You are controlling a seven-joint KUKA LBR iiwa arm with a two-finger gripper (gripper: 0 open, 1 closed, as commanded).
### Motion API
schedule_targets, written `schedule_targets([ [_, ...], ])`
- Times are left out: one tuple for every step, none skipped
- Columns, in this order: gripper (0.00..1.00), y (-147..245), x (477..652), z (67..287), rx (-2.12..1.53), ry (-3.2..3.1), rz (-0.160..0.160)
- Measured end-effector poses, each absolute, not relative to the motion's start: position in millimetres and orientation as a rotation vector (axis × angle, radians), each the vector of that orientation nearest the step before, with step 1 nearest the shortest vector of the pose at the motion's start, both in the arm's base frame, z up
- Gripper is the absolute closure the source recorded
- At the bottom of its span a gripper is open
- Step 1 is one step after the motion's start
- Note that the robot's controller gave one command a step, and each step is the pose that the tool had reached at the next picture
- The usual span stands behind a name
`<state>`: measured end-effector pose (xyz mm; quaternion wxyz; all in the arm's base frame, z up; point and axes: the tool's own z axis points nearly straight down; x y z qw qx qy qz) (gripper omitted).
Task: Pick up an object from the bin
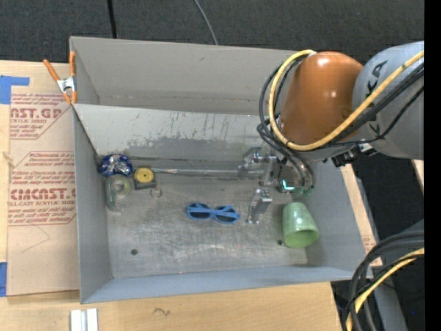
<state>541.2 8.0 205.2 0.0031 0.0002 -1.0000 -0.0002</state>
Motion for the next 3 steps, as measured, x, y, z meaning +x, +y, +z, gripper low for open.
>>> schedule_targets([
  [0.00, 39, 556.9, 69, 0.233, -3.140, -0.002],
  [1.00, 39, 556.3, 74, 0.232, -3.133, -0.001],
  [1.00, 70, 549.5, 257, 0.533, -3.106, -0.001],
])
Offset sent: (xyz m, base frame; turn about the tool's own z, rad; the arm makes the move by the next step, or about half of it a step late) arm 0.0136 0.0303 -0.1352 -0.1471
